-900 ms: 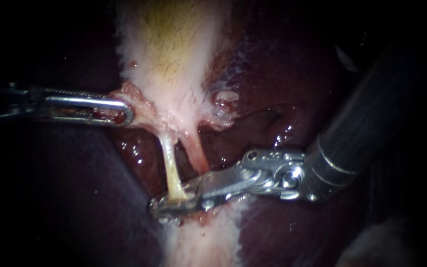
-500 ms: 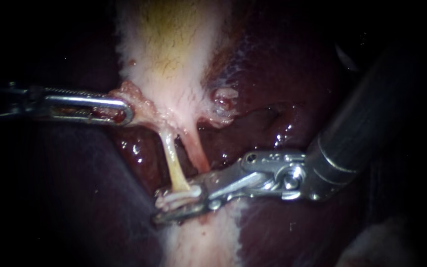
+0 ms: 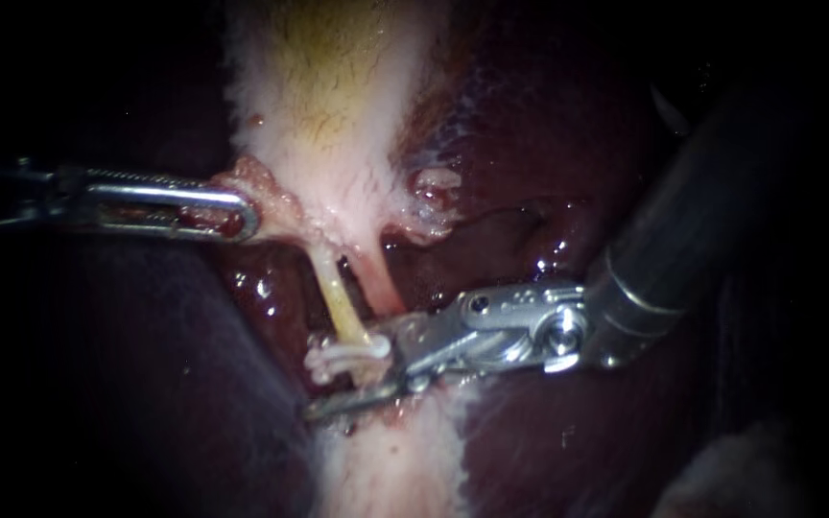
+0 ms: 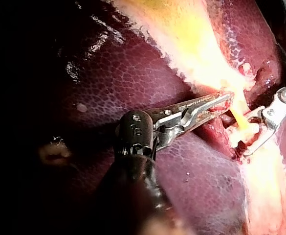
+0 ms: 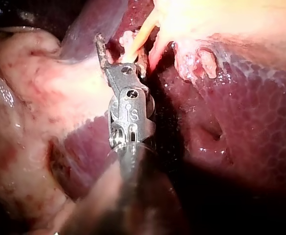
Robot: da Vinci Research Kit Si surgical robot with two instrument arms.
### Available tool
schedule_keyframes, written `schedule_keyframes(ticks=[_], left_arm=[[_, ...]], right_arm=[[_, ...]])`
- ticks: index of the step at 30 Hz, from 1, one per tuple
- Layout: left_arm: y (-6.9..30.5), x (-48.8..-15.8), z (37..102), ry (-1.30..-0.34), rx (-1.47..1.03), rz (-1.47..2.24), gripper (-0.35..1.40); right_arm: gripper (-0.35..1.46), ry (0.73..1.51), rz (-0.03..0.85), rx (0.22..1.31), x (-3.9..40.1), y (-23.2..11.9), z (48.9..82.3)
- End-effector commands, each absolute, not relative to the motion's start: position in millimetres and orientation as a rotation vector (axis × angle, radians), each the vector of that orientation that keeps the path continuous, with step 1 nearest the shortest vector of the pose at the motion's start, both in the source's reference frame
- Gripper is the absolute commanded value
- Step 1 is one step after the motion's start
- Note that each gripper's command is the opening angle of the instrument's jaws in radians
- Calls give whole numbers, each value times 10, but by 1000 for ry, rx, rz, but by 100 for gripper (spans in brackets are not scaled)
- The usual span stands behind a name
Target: Going back second clip left tube
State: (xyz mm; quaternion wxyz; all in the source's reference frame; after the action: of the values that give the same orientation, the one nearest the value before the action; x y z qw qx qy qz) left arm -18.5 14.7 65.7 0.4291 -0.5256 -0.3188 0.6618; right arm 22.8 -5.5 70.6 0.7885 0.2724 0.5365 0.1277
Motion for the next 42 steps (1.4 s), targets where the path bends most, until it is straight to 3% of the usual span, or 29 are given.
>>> schedule_keyframes(ticks=[1,13,27,42], left_arm=[[147,-186,657,-796,-1312,1652,-35],[147,-184,658,-796,-1312,1652,-35],[147,-183,659,-797,-1313,1652,-35],[150,-184,662,-796,-1312,1652,-35]], right_arm=[[50,1158,272,567,226,-51,706],[50,1182,192,499,187,-48,697],[50,1189,173,401,80,-16,651],[50,1190,168,398,66,-12,649]])
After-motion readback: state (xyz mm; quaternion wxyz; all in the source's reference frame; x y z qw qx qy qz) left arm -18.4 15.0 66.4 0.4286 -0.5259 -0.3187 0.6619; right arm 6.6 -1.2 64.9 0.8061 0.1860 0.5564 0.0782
